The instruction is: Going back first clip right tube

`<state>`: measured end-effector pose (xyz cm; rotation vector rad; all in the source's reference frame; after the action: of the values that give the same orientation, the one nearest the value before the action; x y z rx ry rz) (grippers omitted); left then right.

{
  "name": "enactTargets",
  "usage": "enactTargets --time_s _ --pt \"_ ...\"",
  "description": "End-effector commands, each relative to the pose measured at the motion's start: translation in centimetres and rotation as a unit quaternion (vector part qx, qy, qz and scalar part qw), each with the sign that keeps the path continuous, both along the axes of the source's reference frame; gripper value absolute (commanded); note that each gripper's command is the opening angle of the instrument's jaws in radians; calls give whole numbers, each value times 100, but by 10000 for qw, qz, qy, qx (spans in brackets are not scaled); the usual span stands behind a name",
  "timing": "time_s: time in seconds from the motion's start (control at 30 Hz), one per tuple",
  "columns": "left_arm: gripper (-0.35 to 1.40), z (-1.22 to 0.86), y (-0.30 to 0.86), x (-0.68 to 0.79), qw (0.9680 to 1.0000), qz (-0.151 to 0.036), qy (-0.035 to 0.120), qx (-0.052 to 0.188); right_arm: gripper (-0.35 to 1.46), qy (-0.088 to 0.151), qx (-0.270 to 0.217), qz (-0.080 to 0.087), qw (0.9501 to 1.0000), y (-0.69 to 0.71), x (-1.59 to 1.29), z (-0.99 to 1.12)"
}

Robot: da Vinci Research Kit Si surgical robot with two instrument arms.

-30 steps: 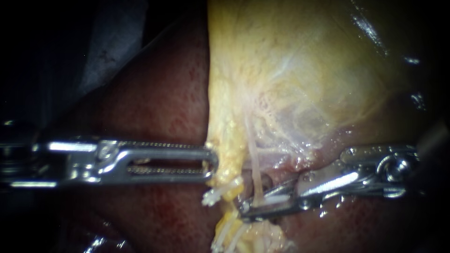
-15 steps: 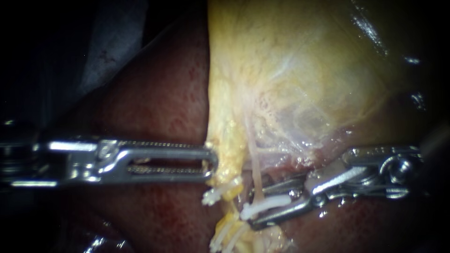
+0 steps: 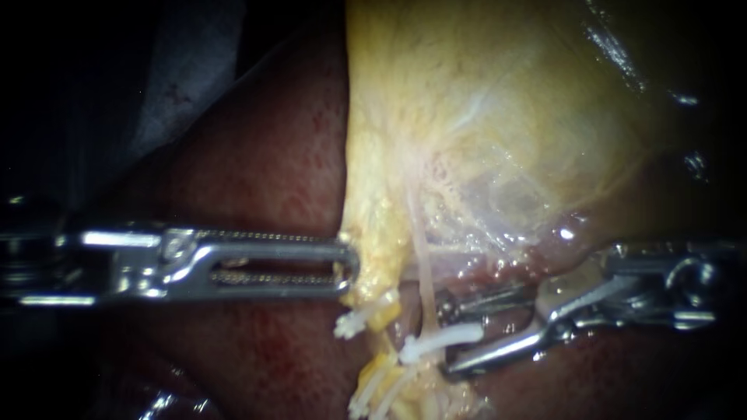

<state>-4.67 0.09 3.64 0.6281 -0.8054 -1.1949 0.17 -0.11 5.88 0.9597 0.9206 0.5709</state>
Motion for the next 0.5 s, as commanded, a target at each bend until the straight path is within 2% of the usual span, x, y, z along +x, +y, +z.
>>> enactTargets --time_s 0.03,0.13,0.37,0.5 --pt "-35 1 0 0 10000 3 -7 1 49 0 8 10 10000 1 -3 -5" --pt "-35 4 2 1 10000 -4 1 -10 49 -11 32 65 10000 10 -16 -20" --pt "-35 8 3 2 10000 -2 1 -13 48 -88 83 302 9995 44 -45 -51" --pt "-35 8 3 1 10000 -6 5 -15 48 -67 -81 398 9992 64 -59 -63"
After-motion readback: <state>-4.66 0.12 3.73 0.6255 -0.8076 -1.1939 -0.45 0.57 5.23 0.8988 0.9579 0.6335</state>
